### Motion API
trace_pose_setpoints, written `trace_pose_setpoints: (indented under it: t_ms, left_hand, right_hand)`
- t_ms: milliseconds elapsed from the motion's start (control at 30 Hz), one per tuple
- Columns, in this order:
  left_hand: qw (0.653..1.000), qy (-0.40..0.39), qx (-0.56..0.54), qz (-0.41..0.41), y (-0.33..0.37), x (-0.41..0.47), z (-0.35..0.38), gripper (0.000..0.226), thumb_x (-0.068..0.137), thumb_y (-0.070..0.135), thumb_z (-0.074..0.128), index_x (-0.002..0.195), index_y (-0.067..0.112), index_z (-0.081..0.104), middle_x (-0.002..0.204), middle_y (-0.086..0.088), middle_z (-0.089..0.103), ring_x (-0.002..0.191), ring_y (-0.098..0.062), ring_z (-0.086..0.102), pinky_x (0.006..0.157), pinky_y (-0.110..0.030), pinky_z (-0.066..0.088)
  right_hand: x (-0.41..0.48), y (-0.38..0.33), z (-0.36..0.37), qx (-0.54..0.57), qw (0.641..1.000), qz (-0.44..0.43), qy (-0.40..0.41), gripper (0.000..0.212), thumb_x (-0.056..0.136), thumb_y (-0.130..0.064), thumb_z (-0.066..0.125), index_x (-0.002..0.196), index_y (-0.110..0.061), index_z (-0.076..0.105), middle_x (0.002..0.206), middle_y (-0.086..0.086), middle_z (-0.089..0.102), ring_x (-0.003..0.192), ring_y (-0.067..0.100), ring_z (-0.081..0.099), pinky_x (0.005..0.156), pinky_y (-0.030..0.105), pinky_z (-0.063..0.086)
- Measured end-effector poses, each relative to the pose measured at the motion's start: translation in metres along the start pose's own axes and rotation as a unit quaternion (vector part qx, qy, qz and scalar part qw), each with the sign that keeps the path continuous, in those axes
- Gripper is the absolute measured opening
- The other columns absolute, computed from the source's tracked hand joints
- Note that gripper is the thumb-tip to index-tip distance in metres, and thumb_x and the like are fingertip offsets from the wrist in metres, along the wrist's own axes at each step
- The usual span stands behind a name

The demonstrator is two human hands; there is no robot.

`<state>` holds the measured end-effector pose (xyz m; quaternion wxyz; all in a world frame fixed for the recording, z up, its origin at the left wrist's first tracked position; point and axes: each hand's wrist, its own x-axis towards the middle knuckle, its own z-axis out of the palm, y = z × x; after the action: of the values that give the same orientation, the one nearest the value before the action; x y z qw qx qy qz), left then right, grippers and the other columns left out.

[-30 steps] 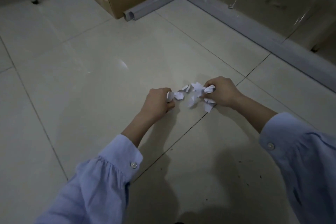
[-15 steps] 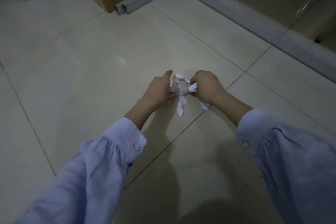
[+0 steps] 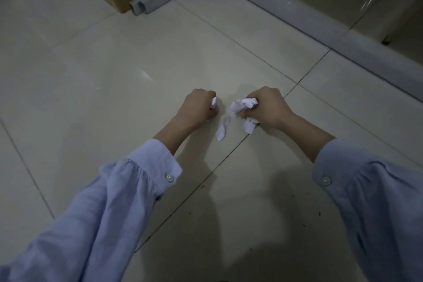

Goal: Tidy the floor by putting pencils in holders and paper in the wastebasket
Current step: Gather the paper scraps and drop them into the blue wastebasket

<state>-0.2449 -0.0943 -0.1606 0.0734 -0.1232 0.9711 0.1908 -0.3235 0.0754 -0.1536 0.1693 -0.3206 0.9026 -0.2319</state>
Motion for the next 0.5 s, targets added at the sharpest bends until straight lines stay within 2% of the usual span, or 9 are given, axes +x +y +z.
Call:
trace_pose_setpoints:
  t_ms: [67,100,133,167,200,300,400,500]
  left_hand:
    - [1.0,-0.002,-0.01,-0.001,-0.003,-0.002,-0.003,0.016,0.083,0.014,0.064,0.09,0.0,0.062,0.097,-0.024,0.065,0.093,-0.036,0.058,0.07,-0.035,0.038]
    - [1.0,0.0,-0.018,-0.002,-0.005,-0.004,-0.004,0.012,0.083,0.016,0.065,0.085,0.004,0.062,0.095,-0.023,0.066,0.089,-0.034,0.058,0.069,-0.035,0.038]
    - [1.0,0.004,-0.03,-0.005,-0.007,-0.006,-0.005,0.012,0.082,0.017,0.065,0.08,0.006,0.06,0.091,-0.023,0.066,0.083,-0.032,0.057,0.068,-0.034,0.039]
    - [0.999,0.009,-0.048,-0.008,-0.009,-0.008,-0.006,0.014,0.082,0.017,0.065,0.077,0.006,0.059,0.088,-0.022,0.066,0.078,-0.03,0.056,0.067,-0.034,0.039]
    - [0.997,0.015,-0.068,-0.01,-0.011,-0.01,-0.007,0.015,0.081,0.018,0.065,0.077,0.004,0.06,0.086,-0.021,0.066,0.077,-0.03,0.056,0.067,-0.033,0.039]
    - [0.996,0.02,-0.085,0.002,-0.015,-0.019,-0.009,0.021,0.081,0.023,0.069,0.086,0.002,0.067,0.089,-0.019,0.062,0.088,-0.03,0.057,0.069,-0.031,0.034]
    - [0.995,0.018,-0.089,0.029,-0.01,-0.029,-0.007,0.023,0.079,0.023,0.072,0.093,0.005,0.07,0.101,-0.017,0.06,0.094,-0.027,0.056,0.066,-0.023,0.028]
    - [0.993,-0.02,-0.07,0.092,0.003,-0.036,0.0,0.022,0.075,0.016,0.074,0.092,0.003,0.071,0.113,-0.015,0.063,0.107,-0.023,0.056,0.078,-0.02,0.035]
  right_hand:
    - [-0.006,0.008,-0.007,0.023,1.0,0.011,0.008,0.026,0.071,-0.007,0.073,0.066,0.011,0.054,0.064,0.026,0.04,0.074,0.007,0.037,0.053,0.028,0.024]
    - [-0.008,0.013,-0.011,0.023,1.0,0.013,0.006,0.029,0.069,-0.006,0.073,0.066,0.009,0.048,0.065,0.027,0.047,0.08,0.005,0.037,0.055,0.029,0.027]
    - [-0.011,0.016,-0.014,0.021,1.0,0.013,0.003,0.024,0.069,-0.007,0.073,0.074,0.012,0.06,0.069,0.027,0.056,0.072,0.007,0.045,0.056,0.028,0.029]
    - [-0.012,0.019,-0.017,0.02,1.0,0.01,0.002,0.015,0.069,-0.007,0.074,0.073,0.005,0.067,0.074,0.024,0.063,0.071,0.012,0.052,0.058,0.028,0.031]
    - [-0.013,0.021,-0.02,0.024,1.0,0.014,0.001,0.014,0.069,-0.008,0.075,0.073,0.003,0.067,0.074,0.019,0.065,0.072,0.014,0.052,0.059,0.026,0.033]
    - [-0.019,0.021,-0.022,0.038,0.999,0.016,-0.001,0.014,0.07,-0.01,0.076,0.065,-0.007,0.063,0.066,0.01,0.061,0.069,0.013,0.051,0.053,0.017,0.033]
    - [-0.024,0.015,-0.016,0.031,0.999,-0.003,-0.02,0.014,0.07,-0.01,0.078,0.064,-0.011,0.066,0.068,0.008,0.067,0.07,0.015,0.062,0.054,0.016,0.037]
    - [-0.029,0.005,-0.002,0.003,1.0,-0.023,-0.02,0.005,0.069,-0.01,0.077,0.071,-0.009,0.074,0.077,0.01,0.072,0.077,0.024,0.069,0.058,0.021,0.038]
